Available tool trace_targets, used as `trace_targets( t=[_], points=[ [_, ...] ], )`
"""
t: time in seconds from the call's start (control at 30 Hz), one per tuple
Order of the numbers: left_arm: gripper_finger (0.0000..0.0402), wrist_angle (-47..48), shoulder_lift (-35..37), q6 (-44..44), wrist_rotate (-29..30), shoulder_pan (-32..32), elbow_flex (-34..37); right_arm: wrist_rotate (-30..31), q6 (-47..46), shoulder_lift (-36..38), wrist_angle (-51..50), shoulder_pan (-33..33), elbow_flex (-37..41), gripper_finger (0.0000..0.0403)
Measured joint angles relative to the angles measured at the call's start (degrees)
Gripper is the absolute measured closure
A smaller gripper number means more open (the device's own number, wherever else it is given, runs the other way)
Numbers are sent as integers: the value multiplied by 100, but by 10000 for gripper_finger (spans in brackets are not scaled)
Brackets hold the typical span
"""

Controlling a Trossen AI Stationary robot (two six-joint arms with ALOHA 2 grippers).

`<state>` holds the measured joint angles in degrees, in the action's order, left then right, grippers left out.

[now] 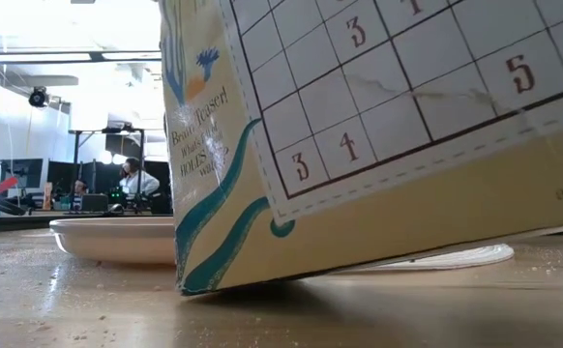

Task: Arrange a breakfast setting
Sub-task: Pour the cereal from the cereal box into the white bowl

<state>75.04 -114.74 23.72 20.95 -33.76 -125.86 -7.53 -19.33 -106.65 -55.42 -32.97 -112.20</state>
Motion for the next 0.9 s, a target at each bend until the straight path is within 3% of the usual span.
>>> trace_targets(
  t=[0.37,0.63,0.9],
  points=[
    [401,46,7,43,-78,-5,0,-7,-391,27,-306,0,-2,261],
    [401,66,28,45,-157,-29,0,679,-1090,60,-1574,17,0,237],
    [401,70,163,43,-451,-23,0,898,-1349,212,-1805,33,4,227]
  ],
)
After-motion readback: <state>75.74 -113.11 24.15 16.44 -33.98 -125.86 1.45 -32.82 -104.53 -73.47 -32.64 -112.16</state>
